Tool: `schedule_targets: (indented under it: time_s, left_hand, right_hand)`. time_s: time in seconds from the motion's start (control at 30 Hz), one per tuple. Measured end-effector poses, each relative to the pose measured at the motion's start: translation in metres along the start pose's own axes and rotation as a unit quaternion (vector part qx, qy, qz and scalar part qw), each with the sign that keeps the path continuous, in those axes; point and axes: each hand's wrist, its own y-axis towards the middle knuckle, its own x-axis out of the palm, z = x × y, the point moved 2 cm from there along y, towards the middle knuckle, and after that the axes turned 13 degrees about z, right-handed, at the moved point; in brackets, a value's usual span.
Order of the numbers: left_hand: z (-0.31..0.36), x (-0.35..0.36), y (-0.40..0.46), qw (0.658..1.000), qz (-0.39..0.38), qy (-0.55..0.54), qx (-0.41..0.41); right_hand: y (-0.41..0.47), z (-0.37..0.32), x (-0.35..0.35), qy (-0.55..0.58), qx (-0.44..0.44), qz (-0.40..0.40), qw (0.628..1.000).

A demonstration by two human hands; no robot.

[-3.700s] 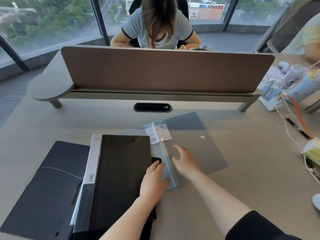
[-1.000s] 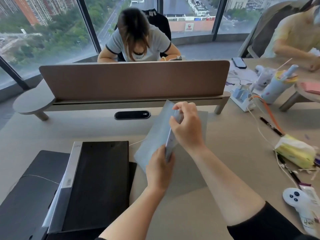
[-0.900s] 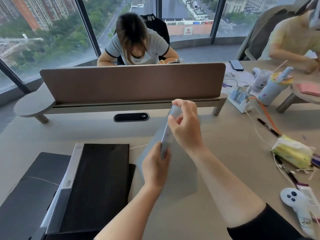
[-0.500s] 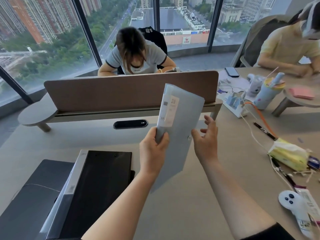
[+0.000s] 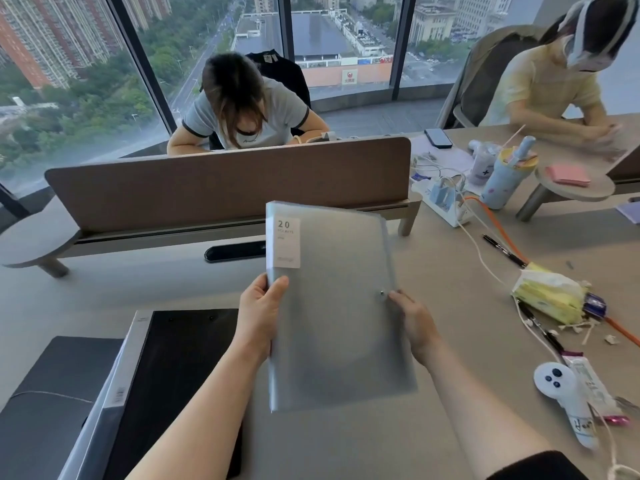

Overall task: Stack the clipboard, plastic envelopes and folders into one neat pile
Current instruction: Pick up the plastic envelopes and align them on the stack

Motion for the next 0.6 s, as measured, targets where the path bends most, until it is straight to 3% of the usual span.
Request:
schedule_targets:
  time_s: [0.3,0.47,0.6]
  left_hand:
    - [-0.057,-0.039,0.026,0.993,0.035,0.056,-0.096]
    - [-0.091,-0.061,0.035,0.987,0.034,0.099,-0.119]
    - [-0.116,-0.075,0.041,0.975,0.023,0.195,-0.103]
  right_hand:
    - [-0.012,0.042,0.007,-0.087,0.077,-0.005,0.993]
    - [-0.01,0.078,0.011,-0.263,0.08,-0.012,0.961]
    - [-0.017,0.099,0.014,-0.354,0.08,-0.028,0.931]
